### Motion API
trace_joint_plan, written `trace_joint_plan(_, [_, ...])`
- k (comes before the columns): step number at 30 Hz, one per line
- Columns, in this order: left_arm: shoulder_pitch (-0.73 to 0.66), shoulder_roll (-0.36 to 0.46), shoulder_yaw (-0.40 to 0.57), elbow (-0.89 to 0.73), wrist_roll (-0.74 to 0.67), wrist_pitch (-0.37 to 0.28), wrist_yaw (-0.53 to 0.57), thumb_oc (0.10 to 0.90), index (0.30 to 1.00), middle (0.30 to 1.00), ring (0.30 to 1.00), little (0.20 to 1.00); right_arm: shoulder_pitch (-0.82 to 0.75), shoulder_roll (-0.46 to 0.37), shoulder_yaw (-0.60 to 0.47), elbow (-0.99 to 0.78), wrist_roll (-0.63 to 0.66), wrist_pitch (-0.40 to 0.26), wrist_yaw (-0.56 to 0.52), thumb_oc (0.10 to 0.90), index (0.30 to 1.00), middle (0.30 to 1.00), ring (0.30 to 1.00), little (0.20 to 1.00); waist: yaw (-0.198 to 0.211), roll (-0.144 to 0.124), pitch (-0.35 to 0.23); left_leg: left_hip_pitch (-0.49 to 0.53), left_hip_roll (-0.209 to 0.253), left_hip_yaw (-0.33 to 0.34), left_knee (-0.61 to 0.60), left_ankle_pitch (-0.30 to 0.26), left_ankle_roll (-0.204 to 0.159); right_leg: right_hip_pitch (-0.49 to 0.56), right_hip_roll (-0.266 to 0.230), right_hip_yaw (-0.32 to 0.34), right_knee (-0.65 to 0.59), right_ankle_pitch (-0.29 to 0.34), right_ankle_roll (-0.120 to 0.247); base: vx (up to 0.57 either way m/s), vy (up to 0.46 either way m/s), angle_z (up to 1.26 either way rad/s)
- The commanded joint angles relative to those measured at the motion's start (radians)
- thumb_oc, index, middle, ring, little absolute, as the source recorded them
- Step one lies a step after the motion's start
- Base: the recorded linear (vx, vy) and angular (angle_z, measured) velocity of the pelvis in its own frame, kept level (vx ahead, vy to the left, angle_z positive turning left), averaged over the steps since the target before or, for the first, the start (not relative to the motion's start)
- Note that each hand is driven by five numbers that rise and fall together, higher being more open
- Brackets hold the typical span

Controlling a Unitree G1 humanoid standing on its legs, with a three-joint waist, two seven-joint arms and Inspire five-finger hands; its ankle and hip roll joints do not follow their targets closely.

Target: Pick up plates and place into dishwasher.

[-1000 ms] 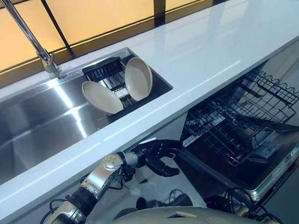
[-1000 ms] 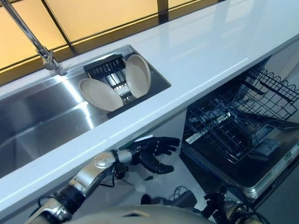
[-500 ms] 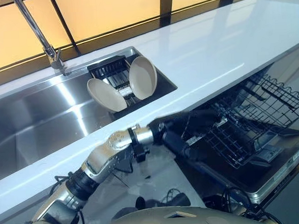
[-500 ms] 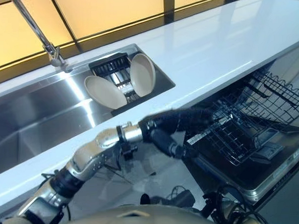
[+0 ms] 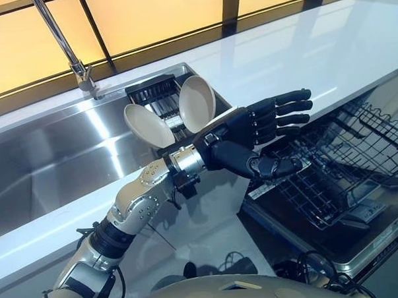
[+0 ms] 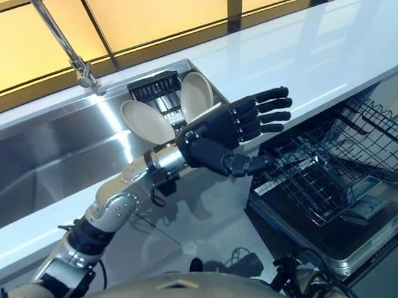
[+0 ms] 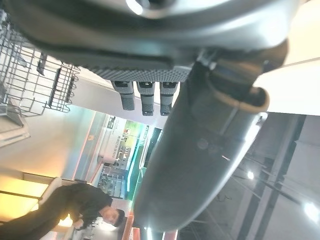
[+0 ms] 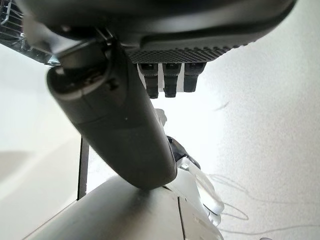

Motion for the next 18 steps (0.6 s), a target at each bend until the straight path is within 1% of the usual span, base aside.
trace_joint_plan(1, [-0.080,-0.049,0.041,-0.082,0.091,-0.259,0.084,0.800,0.900,0.900,0.900,0.900,-0.058,0.123,0.030,-0.066,0.062,0.000,0.020,0.800,0.900,0.900,0.900,0.900,0.018,-0.032,-0.016,0.032,-0.073,0.018,0.002,-0.107,0.061,-0.081,-0.031,0.039,0.024,0.096,0.054,-0.03,-0.073,-0.02])
trace_joint_plan(3, [-0.092,-0.031,0.071,-0.078,0.136,-0.309,0.131,0.800,0.900,0.900,0.900,0.900,-0.053,0.121,0.036,-0.071,0.065,0.008,0.018,0.800,0.900,0.900,0.900,0.900,0.021,-0.035,-0.017,0.032,-0.071,0.019,0.002,-0.105,0.057,-0.075,-0.029,0.036,0.014,0.098,0.053,-0.02,-0.046,-0.01])
trace_joint_plan(4, [-0.103,-0.015,0.103,-0.078,0.167,-0.331,0.168,0.800,0.900,0.900,0.900,0.900,-0.052,0.120,0.036,-0.069,0.063,0.012,0.021,0.800,0.900,0.900,0.900,0.900,0.024,-0.036,-0.019,0.032,-0.069,0.019,0.002,-0.104,0.054,-0.074,-0.028,0.031,0.011,0.097,0.053,-0.01,-0.034,0.00])
trace_joint_plan(5, [-0.107,-0.004,0.133,-0.079,0.213,-0.340,0.192,0.800,0.900,0.900,0.900,0.900,-0.050,0.120,0.035,-0.070,0.062,0.018,0.022,0.800,0.900,0.900,0.900,0.900,0.027,-0.037,-0.020,0.031,-0.067,0.018,0.002,-0.103,0.051,-0.072,-0.027,0.026,0.009,0.096,0.051,0.00,0.000,0.00])
trace_joint_plan(7, [-0.110,0.007,0.161,-0.077,0.247,-0.344,0.209,0.800,0.900,0.900,0.900,0.900,-0.046,0.119,0.031,-0.068,0.058,0.019,0.023,0.800,0.900,0.900,0.900,0.900,0.030,-0.038,-0.022,0.031,-0.066,0.018,0.002,-0.103,0.050,-0.070,-0.027,0.022,0.010,0.094,0.050,0.00,0.000,0.00])
trace_joint_plan(8, [-0.119,0.039,0.210,-0.074,0.314,-0.345,0.252,0.800,0.900,0.900,0.900,0.900,-0.041,0.114,0.021,-0.062,0.052,0.021,0.027,0.800,0.900,0.900,0.900,0.900,0.035,-0.038,-0.023,0.031,-0.065,0.014,0.002,-0.102,0.047,-0.067,-0.027,0.015,0.010,0.091,0.049,0.00,0.000,0.00])
trace_joint_plan(9, [-0.119,0.039,0.210,-0.074,0.314,-0.345,0.252,0.800,0.900,0.900,0.900,0.900,-0.041,0.114,0.021,-0.062,0.052,0.021,0.027,0.800,0.900,0.900,0.900,0.900,0.035,-0.038,-0.023,0.031,-0.065,0.014,0.002,-0.102,0.047,-0.067,-0.027,0.015,0.010,0.091,0.049,0.00,0.000,0.00])
trace_joint_plan(10, [-0.123,0.060,0.241,-0.071,0.369,-0.335,0.282,0.800,0.900,0.900,0.900,0.900,-0.039,0.109,0.015,-0.059,0.045,0.024,0.032,0.800,0.900,0.900,0.900,0.900,0.037,-0.039,-0.023,0.032,-0.065,0.011,0.002,-0.101,0.046,-0.063,-0.026,0.009,0.011,0.087,0.047,0.00,0.000,0.00])
trace_joint_plan(11, [-0.129,0.079,0.266,-0.064,0.389,-0.321,0.306,0.800,0.900,0.900,0.900,0.900,-0.036,0.103,0.009,-0.054,0.039,0.021,0.037,0.800,0.900,0.900,0.900,0.900,0.040,-0.038,-0.025,0.032,-0.065,0.008,0.002,-0.100,0.045,-0.062,-0.026,0.004,0.012,0.085,0.046,0.01,0.016,0.06])
trace_joint_plan(12, [-0.133,0.106,0.300,-0.050,0.425,-0.297,0.318,0.800,0.900,0.900,0.900,0.900,-0.032,0.096,0.002,-0.046,0.030,0.009,0.046,0.800,0.900,0.900,0.900,0.900,0.043,-0.037,-0.028,0.032,-0.067,0.004,0.002,-0.100,0.043,-0.060,-0.025,-0.001,0.012,0.081,0.044,0.02,0.021,0.11])
trace_joint_plan(14, [-0.140,0.142,0.327,-0.033,0.452,-0.276,0.343,0.800,0.900,0.900,0.900,0.900,-0.029,0.086,-0.001,-0.048,0.028,-0.003,0.054,0.800,0.900,0.900,0.900,0.900,0.046,-0.035,-0.030,0.034,-0.069,-0.001,0.002,-0.100,0.043,-0.057,-0.025,-0.006,0.015,0.076,0.043,0.02,0.030,0.13])
trace_joint_plan(18, [-0.155,0.206,0.367,0.006,0.497,-0.246,0.371,0.800,0.900,0.900,0.900,0.900,-0.028,0.072,0.000,-0.076,0.016,-0.002,0.073,0.800,0.900,0.900,0.900,0.900,0.050,-0.032,-0.038,0.036,-0.073,-0.007,0.002,-0.102,0.042,-0.056,-0.026,-0.009,0.022,0.067,0.042,0.03,0.038,0.08])
